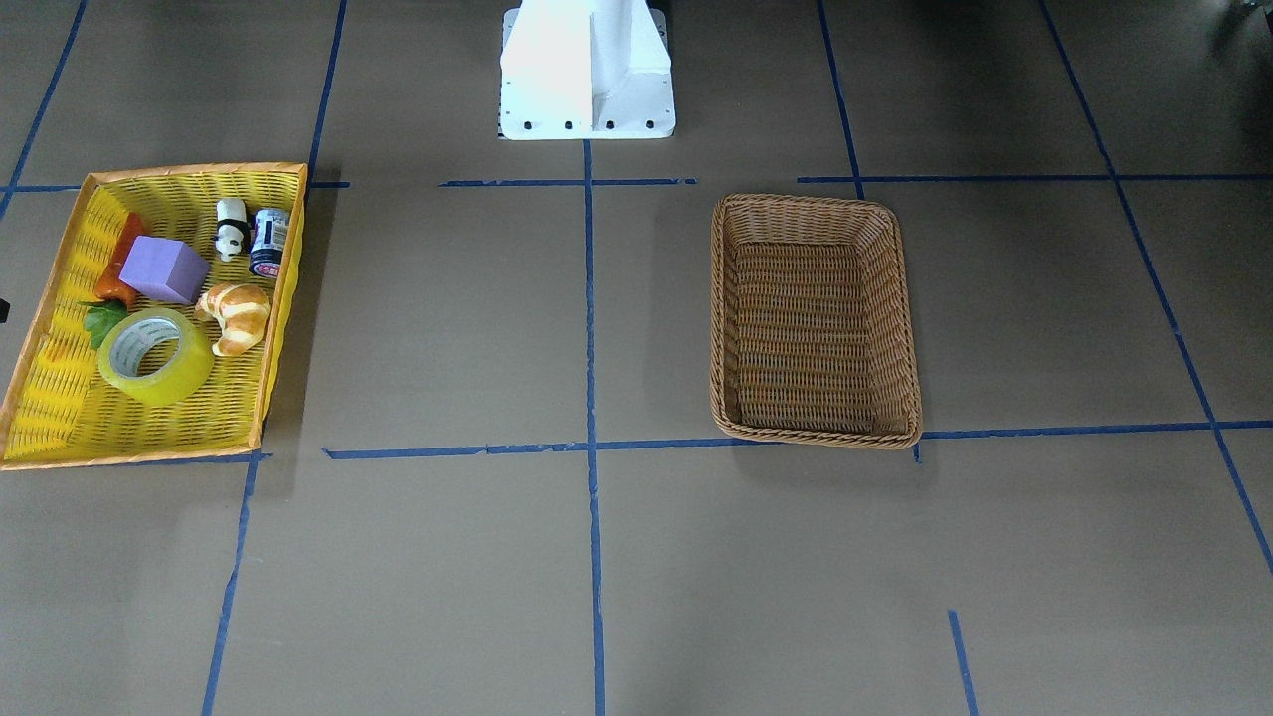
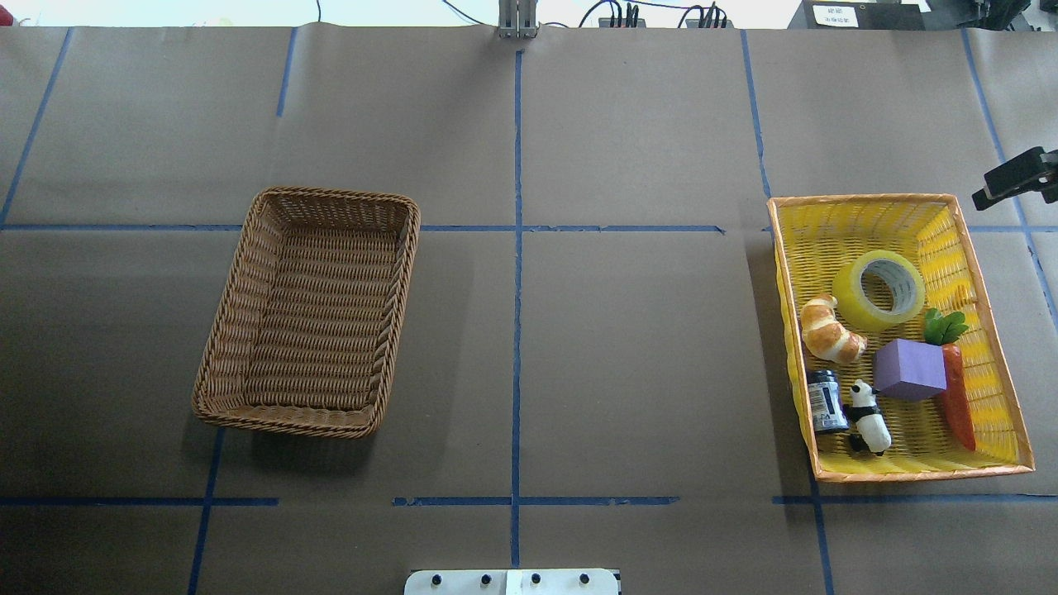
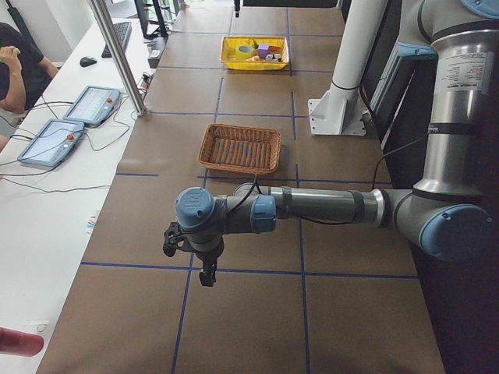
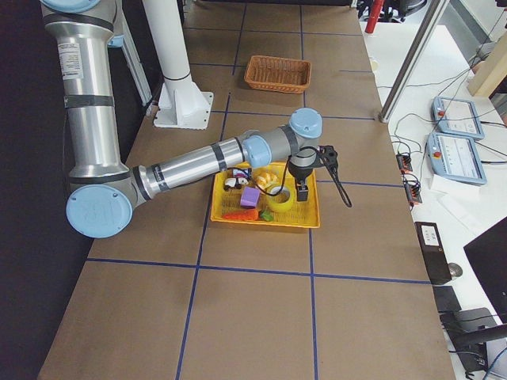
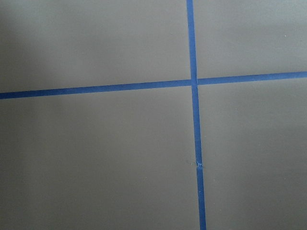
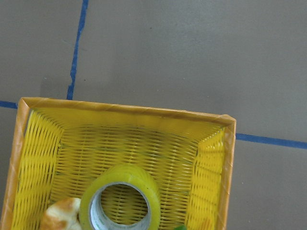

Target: Move tape to another basket

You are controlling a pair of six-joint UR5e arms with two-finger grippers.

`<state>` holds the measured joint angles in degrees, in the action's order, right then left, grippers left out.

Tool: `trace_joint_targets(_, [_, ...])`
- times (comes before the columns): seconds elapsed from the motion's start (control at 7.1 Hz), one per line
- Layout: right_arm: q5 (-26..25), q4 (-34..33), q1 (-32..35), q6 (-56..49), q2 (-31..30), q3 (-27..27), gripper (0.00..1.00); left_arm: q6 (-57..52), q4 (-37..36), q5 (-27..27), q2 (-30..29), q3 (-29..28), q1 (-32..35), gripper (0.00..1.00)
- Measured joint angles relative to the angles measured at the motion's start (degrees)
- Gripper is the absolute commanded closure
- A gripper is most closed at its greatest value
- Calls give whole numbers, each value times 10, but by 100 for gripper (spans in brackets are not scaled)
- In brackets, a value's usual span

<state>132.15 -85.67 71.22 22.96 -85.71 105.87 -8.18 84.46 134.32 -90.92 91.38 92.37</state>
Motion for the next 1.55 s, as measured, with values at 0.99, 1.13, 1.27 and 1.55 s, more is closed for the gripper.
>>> trace_joint_targets(0.99, [-47, 170, -103, 127, -3, -108, 0, 1, 0, 1, 2, 14, 0, 0])
trace_joint_targets(1.13, [-47, 172, -112, 128, -3, -111, 0, 1, 0, 1, 2, 15, 0, 0])
trace_joint_targets(1.27, [-47, 173, -121, 128, -4, -114, 0, 1, 0, 2, 2, 17, 0, 0])
trace_joint_targets(1.55, [-47, 173, -131, 127, -5, -122, 0, 3, -1, 2, 2, 20, 0, 0])
